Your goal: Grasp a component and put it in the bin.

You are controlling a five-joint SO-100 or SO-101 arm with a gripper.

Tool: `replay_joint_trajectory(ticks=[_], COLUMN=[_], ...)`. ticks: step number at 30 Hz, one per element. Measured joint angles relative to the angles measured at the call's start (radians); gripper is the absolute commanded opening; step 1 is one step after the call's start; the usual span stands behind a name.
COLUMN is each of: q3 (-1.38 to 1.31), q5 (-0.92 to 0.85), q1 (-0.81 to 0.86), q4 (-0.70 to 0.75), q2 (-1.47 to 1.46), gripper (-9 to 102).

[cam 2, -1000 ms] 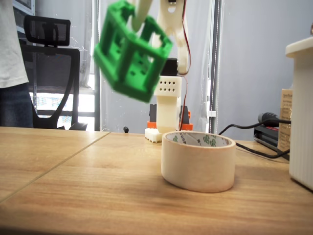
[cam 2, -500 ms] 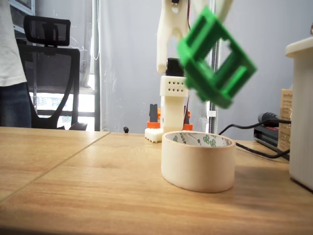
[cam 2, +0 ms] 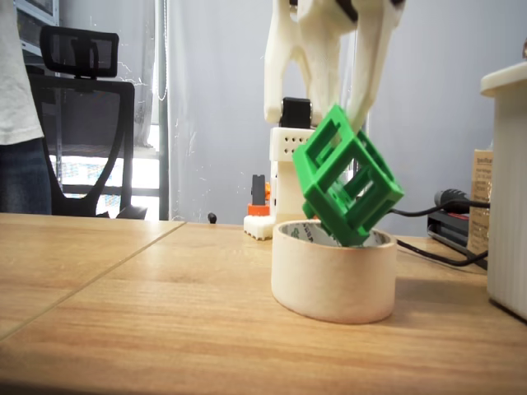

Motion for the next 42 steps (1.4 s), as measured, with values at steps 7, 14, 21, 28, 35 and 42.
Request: replay_joint_trajectory(ticks=[7, 14, 21, 28, 35, 42], q3=[0.02, 0.084, 0.129, 0.129, 0.129, 0.169], q5=[-0.005, -0.005, -0.002, 0.0, 0.0, -0.002], q1=[-0.005, -0.005, -0.005, -0.005, -0.005, -0.005], q4=[0.0, 0.0, 0.0, 0.0, 0.0, 0.0], q2=[0.058, 0.08, 0.08, 0.08, 0.08, 0.08], gripper=[0, 0, 0, 0, 0, 0])
